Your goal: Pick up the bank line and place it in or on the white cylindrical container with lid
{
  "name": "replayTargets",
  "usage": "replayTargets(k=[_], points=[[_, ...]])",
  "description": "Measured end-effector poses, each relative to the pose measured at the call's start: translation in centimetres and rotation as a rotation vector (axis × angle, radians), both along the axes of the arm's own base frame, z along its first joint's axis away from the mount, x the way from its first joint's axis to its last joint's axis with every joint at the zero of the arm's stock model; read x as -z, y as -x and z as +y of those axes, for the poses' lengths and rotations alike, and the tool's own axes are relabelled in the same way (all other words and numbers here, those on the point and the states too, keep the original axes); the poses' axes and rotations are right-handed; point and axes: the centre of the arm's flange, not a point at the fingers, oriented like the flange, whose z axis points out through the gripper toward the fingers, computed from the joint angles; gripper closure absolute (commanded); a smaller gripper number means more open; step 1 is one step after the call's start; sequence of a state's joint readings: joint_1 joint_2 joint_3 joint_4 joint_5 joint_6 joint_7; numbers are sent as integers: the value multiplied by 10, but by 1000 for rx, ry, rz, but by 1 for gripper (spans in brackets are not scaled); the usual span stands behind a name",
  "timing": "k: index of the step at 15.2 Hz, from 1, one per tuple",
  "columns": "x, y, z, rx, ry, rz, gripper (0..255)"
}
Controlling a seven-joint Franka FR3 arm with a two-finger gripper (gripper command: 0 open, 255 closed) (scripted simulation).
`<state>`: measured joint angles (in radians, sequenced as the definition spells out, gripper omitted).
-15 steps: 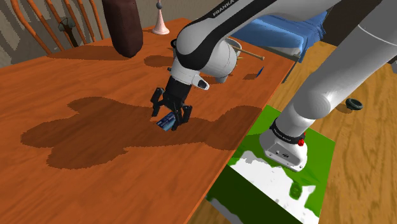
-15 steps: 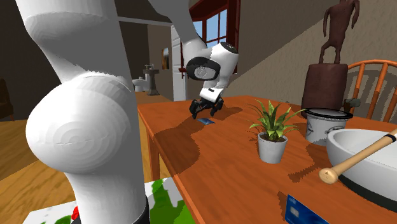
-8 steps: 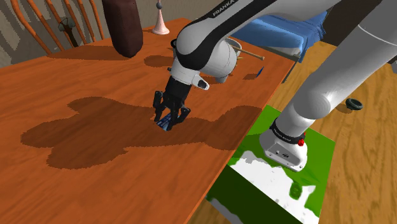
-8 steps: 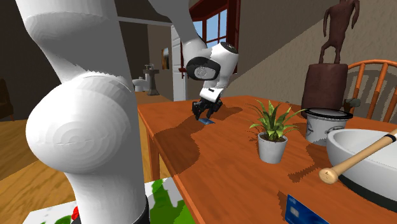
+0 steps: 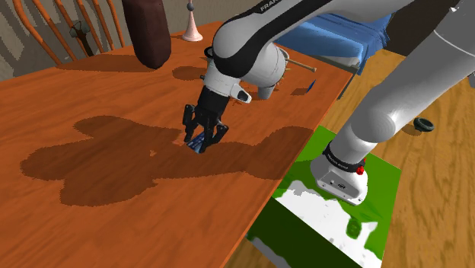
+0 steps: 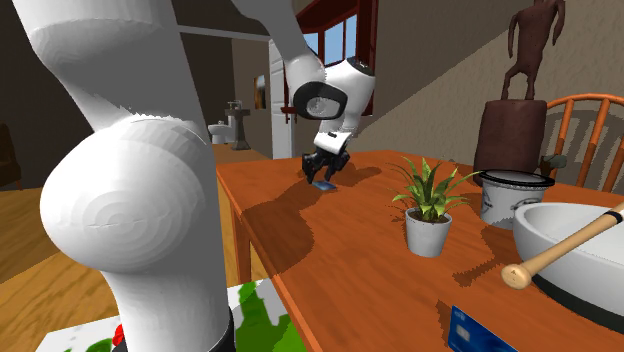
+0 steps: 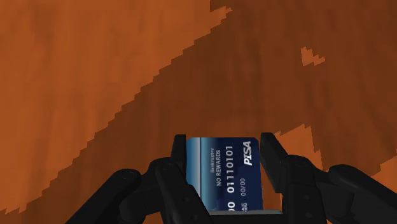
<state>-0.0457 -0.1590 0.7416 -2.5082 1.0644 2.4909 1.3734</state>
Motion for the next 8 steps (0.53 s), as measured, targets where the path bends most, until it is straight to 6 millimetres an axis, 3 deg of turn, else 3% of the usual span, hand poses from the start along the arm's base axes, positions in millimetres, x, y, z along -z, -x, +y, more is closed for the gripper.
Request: replayTargets(k=[8], points=[[-42, -1, 0, 0, 0, 0, 255]])
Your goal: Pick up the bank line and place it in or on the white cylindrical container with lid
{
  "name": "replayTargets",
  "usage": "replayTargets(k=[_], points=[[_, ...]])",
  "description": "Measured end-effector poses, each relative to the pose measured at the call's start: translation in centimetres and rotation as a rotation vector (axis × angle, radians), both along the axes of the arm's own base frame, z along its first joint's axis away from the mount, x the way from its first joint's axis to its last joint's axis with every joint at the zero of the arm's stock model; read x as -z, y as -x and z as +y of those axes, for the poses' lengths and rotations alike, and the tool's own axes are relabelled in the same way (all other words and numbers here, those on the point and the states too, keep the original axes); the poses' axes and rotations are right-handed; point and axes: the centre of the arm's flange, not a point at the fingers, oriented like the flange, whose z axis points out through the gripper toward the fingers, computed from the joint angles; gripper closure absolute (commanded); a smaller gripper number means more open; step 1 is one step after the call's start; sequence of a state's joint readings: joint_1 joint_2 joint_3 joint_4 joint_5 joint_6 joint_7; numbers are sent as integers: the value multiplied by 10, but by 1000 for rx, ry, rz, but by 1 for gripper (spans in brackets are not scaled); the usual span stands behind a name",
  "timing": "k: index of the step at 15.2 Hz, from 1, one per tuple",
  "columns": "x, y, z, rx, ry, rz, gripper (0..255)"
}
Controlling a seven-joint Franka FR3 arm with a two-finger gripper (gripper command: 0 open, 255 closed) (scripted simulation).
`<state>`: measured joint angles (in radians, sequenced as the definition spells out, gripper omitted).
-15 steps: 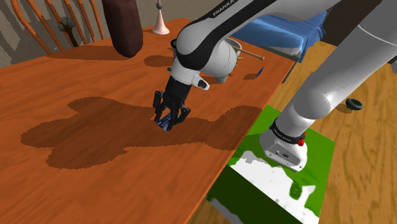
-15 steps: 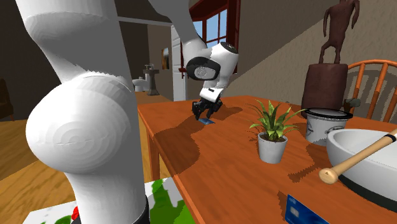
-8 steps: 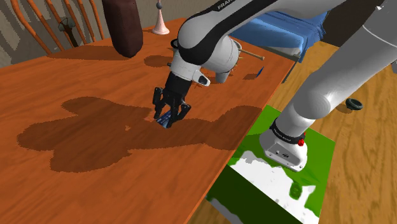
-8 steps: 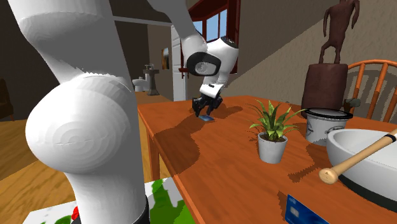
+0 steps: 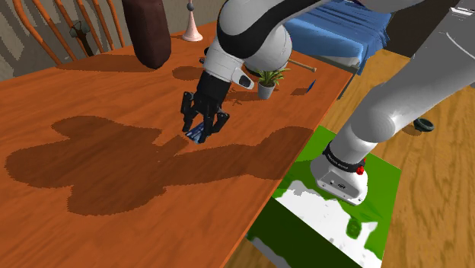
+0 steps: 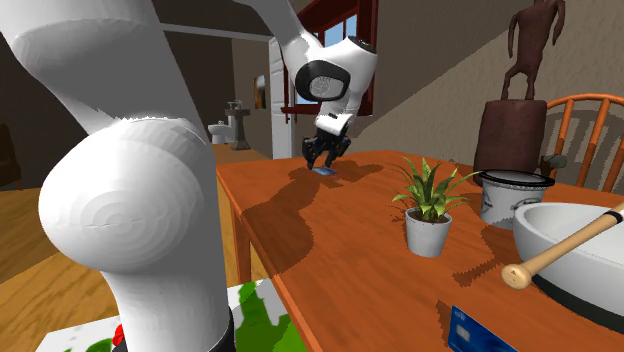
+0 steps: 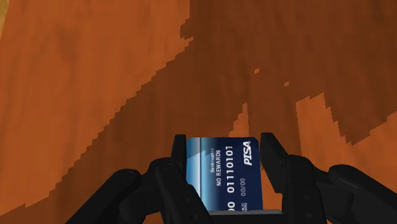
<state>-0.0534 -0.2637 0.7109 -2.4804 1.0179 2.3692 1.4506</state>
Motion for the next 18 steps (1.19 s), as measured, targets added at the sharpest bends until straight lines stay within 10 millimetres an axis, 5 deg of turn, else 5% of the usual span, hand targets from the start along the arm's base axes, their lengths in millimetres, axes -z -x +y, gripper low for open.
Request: replayTargets(k=[18], points=[[-94, 1, 2, 0, 0, 0, 255]])
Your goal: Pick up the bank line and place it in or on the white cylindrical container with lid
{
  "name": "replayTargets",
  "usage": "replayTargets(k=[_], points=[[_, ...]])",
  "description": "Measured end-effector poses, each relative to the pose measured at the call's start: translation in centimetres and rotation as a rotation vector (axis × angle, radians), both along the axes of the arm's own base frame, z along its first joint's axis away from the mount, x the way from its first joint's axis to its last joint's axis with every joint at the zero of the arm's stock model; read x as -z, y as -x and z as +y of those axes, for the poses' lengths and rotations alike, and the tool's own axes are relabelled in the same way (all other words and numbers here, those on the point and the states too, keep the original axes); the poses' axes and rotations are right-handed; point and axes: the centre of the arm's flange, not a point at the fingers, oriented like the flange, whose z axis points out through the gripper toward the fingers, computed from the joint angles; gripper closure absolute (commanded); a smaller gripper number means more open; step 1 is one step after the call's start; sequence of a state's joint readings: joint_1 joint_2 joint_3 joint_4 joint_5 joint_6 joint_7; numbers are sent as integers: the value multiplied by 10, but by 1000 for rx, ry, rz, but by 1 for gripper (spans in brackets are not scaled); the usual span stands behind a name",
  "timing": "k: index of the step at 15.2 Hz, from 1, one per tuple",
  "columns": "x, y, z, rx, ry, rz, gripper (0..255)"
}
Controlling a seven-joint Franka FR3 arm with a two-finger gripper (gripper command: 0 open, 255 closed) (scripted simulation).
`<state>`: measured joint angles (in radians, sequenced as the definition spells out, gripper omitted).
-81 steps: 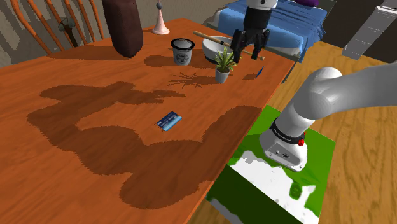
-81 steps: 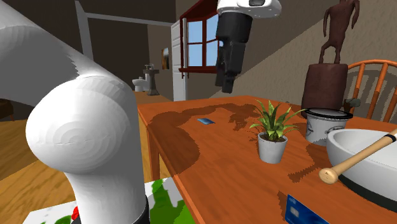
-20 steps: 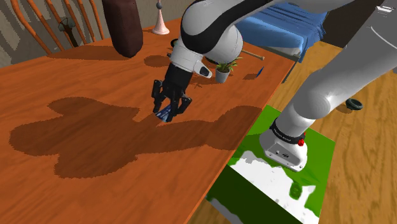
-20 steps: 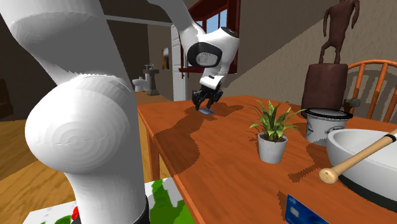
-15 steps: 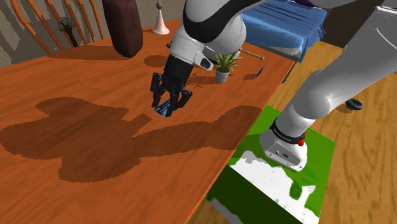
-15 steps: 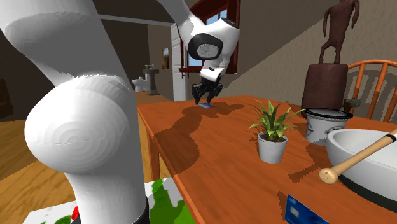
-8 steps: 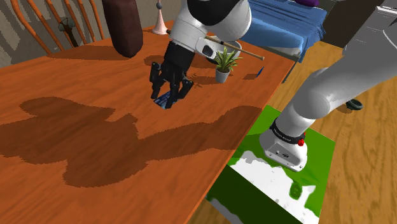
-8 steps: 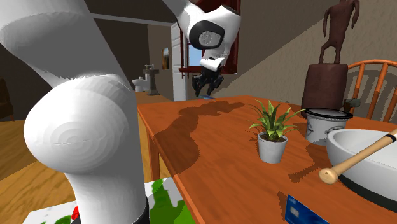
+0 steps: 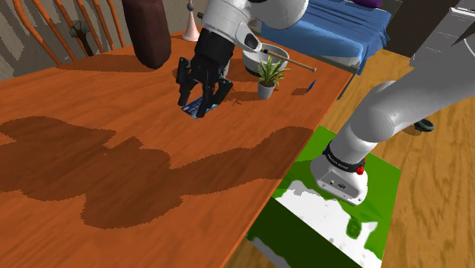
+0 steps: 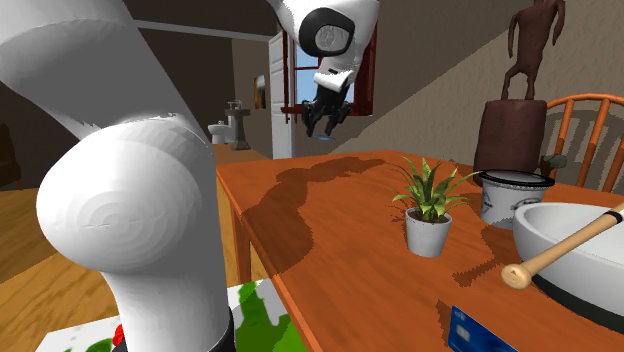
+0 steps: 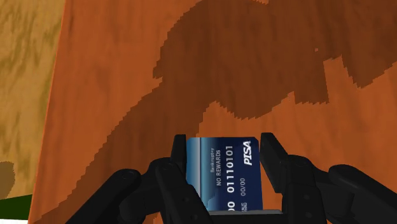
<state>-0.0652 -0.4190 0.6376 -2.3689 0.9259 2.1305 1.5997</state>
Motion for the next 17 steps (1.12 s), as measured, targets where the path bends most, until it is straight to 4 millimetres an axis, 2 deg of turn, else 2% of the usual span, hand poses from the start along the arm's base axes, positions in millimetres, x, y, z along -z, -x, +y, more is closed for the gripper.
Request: replayTargets(k=[3, 5, 17], points=[[-15, 0, -1, 0, 0, 0, 255], [-19, -11, -14, 0, 0, 0, 255], [-27, -107, -137, 1, 0, 0, 255]])
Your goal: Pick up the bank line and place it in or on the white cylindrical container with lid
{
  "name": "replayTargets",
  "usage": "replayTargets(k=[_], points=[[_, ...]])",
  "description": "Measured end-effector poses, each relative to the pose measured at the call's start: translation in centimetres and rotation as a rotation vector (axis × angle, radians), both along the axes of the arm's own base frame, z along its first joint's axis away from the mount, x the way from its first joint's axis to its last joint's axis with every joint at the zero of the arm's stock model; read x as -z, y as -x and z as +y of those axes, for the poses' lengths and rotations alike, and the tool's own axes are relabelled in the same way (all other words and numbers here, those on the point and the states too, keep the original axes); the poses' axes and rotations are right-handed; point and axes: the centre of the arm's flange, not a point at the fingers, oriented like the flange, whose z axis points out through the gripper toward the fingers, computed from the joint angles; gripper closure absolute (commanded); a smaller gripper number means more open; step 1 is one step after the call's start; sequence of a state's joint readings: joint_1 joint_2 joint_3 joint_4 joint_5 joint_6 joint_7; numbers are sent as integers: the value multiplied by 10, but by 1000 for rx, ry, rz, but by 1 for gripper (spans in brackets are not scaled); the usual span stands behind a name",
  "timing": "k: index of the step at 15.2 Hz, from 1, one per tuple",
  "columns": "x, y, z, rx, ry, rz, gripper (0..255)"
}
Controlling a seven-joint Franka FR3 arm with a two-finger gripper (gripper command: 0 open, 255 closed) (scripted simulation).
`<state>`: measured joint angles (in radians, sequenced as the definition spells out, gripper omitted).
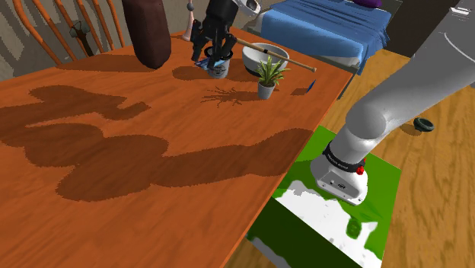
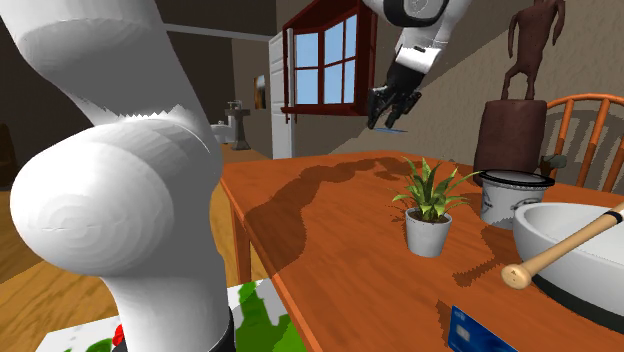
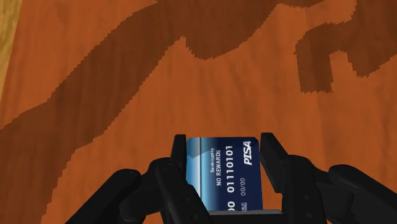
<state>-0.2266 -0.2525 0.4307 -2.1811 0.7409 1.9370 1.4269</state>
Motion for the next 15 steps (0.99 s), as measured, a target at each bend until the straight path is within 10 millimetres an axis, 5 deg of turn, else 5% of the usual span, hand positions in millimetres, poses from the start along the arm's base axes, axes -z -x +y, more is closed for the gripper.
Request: replayTargets(k=[15], points=[[-8, -120, -156, 0, 0, 0, 255]])
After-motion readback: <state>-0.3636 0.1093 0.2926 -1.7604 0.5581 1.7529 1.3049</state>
